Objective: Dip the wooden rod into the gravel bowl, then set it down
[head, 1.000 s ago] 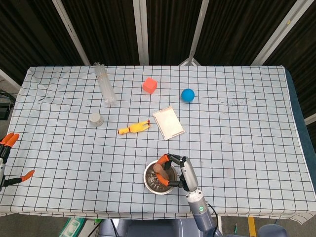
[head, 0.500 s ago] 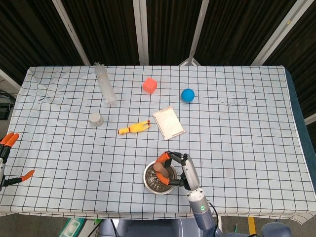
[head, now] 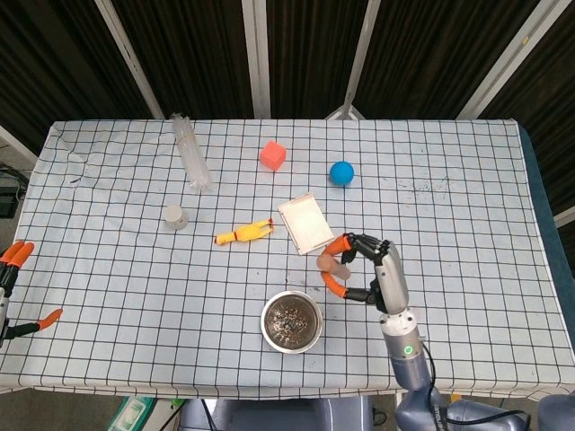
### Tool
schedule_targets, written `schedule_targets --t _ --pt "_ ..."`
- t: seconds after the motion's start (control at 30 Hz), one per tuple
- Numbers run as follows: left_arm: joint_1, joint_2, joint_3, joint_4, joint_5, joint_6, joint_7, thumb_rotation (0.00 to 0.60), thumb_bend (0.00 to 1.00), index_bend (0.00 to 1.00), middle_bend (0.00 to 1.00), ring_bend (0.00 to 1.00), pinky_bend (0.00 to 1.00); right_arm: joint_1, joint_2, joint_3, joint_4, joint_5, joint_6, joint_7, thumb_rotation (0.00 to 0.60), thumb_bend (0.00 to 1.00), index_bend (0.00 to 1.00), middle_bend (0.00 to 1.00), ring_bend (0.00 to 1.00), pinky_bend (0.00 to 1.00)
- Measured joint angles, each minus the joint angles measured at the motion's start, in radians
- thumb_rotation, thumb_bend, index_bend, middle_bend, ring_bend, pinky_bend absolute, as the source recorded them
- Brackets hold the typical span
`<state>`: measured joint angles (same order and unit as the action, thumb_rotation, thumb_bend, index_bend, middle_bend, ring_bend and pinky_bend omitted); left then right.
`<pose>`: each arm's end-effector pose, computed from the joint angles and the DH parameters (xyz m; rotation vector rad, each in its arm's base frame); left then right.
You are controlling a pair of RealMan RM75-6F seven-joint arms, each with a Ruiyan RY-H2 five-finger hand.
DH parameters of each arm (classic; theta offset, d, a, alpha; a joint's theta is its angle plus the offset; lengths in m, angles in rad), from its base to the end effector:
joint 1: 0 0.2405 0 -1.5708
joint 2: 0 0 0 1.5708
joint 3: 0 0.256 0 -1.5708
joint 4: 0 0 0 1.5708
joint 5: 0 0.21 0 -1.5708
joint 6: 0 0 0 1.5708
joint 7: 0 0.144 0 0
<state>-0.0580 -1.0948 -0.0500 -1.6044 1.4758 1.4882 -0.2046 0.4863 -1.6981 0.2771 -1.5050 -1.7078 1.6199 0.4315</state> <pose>-0.3220 0.1727 0.1697 -1.2759 -1.0529 -1.0110 -0.1113 -0.2769 0.0530 1.2159 -1.0654 2.1872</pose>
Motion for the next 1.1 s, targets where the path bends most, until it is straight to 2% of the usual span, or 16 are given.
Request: schedule_targets --t 0.1,0.33,0.4,0.43,0.5,0.6,0.7,0.8,0.93,1.1 --pt "0.000 -0.001 0.000 -0.001 0.000 0.000 0.002 0.600 0.05 0.00 0.00 0.00 0.00 -0.011 0.061 0.005 0.041 0.023 -0.016 -0.009 0.600 0.55 0.83 0.63 0.65 0.67" --pt "-0.001 0.000 -0.001 -0.006 -0.005 -0.003 0.003 0.600 0.05 0.00 0.00 0.00 0.00 -0.041 0.146 -0.009 0.229 0.080 -0.070 -0.064 0.600 0.55 0.83 0.63 0.65 0.67" --pt "-0.001 0.000 -0.001 -0.007 -0.006 -0.006 0.003 0.600 0.05 0.00 0.00 0.00 0.00 -0.047 0.157 -0.018 0.265 0.091 -0.087 -0.105 0.600 0.55 0.80 0.62 0.62 0.62" --pt "-0.001 0.000 -0.001 -0.008 -0.007 -0.006 0.003 0.600 0.05 0.00 0.00 0.00 0.00 -0.050 0.164 -0.027 0.280 0.096 -0.100 -0.140 0.600 0.55 0.76 0.60 0.58 0.57" --pt "-0.002 0.000 0.000 -0.008 -0.006 -0.007 0.006 0.600 0.05 0.00 0.00 0.00 0.00 -0.053 0.173 -0.045 0.295 0.099 -0.123 -0.200 0.600 0.55 0.57 0.47 0.40 0.37" --pt "-0.001 0.000 0.001 -0.010 -0.004 -0.005 0.010 0.600 0.05 0.00 0.00 0.00 0.00 -0.054 0.190 -0.087 0.304 0.098 -0.184 -0.316 0.600 0.55 0.31 0.30 0.20 0.16" --pt "0.000 0.000 0.002 -0.010 -0.004 -0.004 0.010 0.600 0.05 0.00 0.00 0.00 0.00 -0.052 0.209 -0.130 0.280 0.107 -0.278 -0.444 0.600 0.50 0.15 0.18 0.08 0.03" --pt "0.001 0.001 0.002 -0.010 -0.004 -0.003 0.005 0.600 0.05 0.00 0.00 0.00 0.00 -0.048 0.225 -0.161 0.214 0.136 -0.379 -0.559 0.600 0.45 0.06 0.14 0.04 0.00" --pt "0.001 0.002 0.002 -0.009 -0.005 -0.004 -0.001 0.600 0.05 0.00 0.00 0.00 0.00 -0.042 0.240 -0.184 0.093 0.186 -0.451 -0.677 0.600 0.45 0.05 0.14 0.04 0.00" --pt "0.002 0.006 0.002 -0.005 -0.006 -0.005 -0.010 0.600 0.05 0.00 0.00 0.00 0.00 -0.048 0.274 -0.195 -0.017 0.198 -0.445 -0.745 0.600 0.45 0.04 0.13 0.02 0.00"
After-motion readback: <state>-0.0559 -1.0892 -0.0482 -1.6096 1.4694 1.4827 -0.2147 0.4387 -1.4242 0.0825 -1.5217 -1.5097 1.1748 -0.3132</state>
